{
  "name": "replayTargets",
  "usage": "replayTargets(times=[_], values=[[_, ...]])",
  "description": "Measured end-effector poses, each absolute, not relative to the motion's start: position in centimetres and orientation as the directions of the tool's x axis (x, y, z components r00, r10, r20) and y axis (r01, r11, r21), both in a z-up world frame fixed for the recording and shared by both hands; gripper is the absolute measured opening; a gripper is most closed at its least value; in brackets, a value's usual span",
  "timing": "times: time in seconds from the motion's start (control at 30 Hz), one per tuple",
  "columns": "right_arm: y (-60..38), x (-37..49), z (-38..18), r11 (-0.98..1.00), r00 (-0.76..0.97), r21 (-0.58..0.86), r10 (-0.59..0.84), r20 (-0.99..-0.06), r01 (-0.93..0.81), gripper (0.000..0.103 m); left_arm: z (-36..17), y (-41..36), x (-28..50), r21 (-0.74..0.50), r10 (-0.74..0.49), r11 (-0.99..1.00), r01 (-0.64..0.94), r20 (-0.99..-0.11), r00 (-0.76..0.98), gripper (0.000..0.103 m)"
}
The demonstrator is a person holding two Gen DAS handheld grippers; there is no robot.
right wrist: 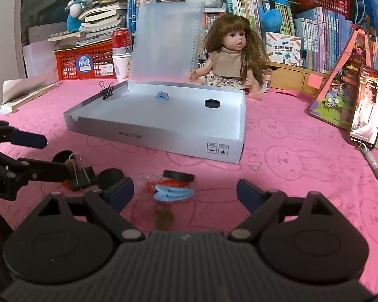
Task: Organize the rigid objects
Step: 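Grasp the orange-red stick with the left tool while the right tool grasps the small brown ball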
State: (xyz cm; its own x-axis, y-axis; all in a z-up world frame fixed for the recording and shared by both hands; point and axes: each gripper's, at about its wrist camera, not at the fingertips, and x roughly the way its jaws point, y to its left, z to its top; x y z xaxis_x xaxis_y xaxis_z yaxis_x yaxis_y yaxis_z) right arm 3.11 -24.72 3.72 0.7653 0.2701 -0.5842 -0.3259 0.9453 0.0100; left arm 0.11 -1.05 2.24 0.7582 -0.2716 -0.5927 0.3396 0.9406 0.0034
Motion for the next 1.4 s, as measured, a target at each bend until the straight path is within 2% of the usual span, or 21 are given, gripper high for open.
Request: replayTargets(times=[0.27, 0.33, 0.43, 0.73, 0.83, 0.93, 1.07, 1.27, 1.33, 1.4], values=[[-24.9, 2.0, 3.7, 0.936, 0.771, 0.009, 0.296, -0.563, -0.352, 0.091, 1.6, -1.3, -0.6, 0.025, -0.281, 0.93, 0.367, -0.594, 0.754, 0.075], [-24.8, 1.7, 3.7, 0.932, 0.772, 0.006, 0.304, -0.559, -0.362, 0.089, 1.4, -1.4, -0.6, 0.033, -0.283, 0.927, 0.373, -0.591, 0.755, 0.071], [-24.5, 1.4, 3.6, 0.927, 0.762, -0.001, 0.307, -0.571, -0.374, 0.082, 1.1, -1.6, -0.7, 0.05, -0.287, 0.919, 0.392, -0.597, 0.749, 0.064], [-24.2, 1.1, 3.1, 0.921, 0.738, -0.003, 0.311, -0.599, -0.391, 0.066, 0.4, -2.2, -0.7, 0.09, -0.289, 0.903, 0.42, -0.596, 0.749, 0.057], [-24.2, 1.3, 3.0, 0.923, 0.733, -0.003, 0.304, -0.609, -0.386, 0.055, 0.4, -2.2, -0.7, 0.089, -0.284, 0.907, 0.412, -0.593, 0.753, 0.056], [-24.3, 1.4, 2.9, 0.922, 0.726, 0.002, 0.306, -0.615, -0.386, 0.049, 0.4, -2.2, -0.6, 0.094, -0.276, 0.91, 0.404, -0.589, 0.76, 0.052], [-24.3, 1.2, 2.8, 0.92, 0.722, -0.004, 0.305, -0.621, -0.392, 0.046, 0.4, -2.1, -0.9, 0.088, -0.263, 0.919, 0.384, -0.59, 0.764, 0.047], [-24.3, 1.1, 2.7, 0.919, 0.722, -0.006, 0.304, -0.622, -0.393, 0.041, 0.3, -2.2, -1.2, 0.084, -0.258, 0.923, 0.376, -0.589, 0.766, 0.047], [-24.1, 1.0, 2.8, 0.921, 0.724, -0.021, 0.292, -0.625, -0.389, 0.027, 0.0, -2.2, -1.1, 0.074, -0.256, 0.926, 0.369, -0.597, 0.761, 0.046], [-23.8, 0.9, 2.9, 0.918, 0.726, -0.04, 0.286, -0.625, -0.395, 0.026, -0.2, -2.2, -1.0, 0.062, -0.261, 0.928, 0.367, -0.596, 0.759, 0.046]])
